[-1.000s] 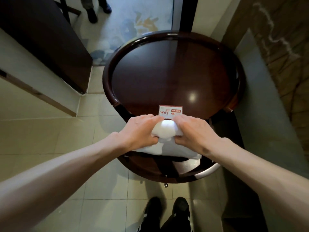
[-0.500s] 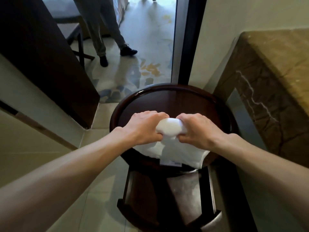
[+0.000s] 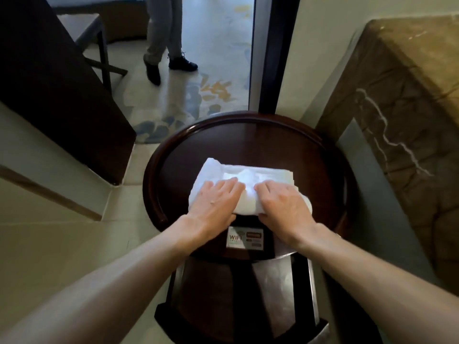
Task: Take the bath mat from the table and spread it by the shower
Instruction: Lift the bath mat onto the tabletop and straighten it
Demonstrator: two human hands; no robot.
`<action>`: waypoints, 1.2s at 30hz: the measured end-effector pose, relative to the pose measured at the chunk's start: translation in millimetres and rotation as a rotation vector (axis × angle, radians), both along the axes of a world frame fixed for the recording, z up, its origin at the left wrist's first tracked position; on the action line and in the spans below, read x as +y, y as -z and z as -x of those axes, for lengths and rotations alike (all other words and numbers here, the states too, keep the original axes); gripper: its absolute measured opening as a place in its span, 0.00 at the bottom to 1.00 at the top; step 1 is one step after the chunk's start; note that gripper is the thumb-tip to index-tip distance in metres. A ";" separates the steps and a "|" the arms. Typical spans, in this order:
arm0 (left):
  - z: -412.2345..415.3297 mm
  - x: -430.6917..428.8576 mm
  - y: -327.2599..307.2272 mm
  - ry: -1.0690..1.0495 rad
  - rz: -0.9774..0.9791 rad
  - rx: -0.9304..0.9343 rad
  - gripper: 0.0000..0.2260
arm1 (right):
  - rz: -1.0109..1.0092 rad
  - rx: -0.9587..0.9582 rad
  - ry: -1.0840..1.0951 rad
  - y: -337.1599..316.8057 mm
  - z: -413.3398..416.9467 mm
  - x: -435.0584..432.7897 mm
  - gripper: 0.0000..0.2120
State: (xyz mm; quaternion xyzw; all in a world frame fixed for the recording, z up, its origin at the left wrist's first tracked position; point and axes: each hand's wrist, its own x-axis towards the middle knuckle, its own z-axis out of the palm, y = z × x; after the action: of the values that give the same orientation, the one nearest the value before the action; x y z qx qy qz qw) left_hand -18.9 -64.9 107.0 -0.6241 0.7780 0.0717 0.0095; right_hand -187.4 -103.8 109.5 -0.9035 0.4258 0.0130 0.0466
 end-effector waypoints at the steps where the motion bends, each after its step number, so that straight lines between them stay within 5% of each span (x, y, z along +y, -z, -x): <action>1: 0.9 6.6 8.4 0.025 -0.016 -0.006 0.24 | -0.023 -0.004 -0.016 11.0 3.6 7.9 0.17; 4: -0.4 23.2 26.6 0.085 -0.065 -0.034 0.28 | -0.027 0.035 -0.075 36.0 11.7 25.4 0.18; 7: -2.7 29.7 38.0 0.058 -0.132 -0.012 0.37 | -0.060 0.124 -0.085 50.1 16.7 37.0 0.31; 13: 1.5 30.0 64.4 0.048 -0.207 -0.125 0.33 | -0.088 0.159 -0.089 64.9 23.3 46.4 0.42; 28: 2.9 28.7 85.5 0.002 -0.131 -0.119 0.32 | -0.043 -0.073 -0.097 78.0 40.1 97.0 0.32; 36: 2.6 26.8 94.0 -0.020 -0.114 -0.148 0.34 | -0.224 -0.063 -0.276 94.6 58.0 156.5 0.30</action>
State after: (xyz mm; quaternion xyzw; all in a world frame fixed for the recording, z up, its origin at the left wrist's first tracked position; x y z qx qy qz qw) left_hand -21.5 -38.1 13.0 -0.6337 0.7636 0.0696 0.1018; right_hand -245.4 52.7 14.9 -0.9426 0.2917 0.0382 0.1582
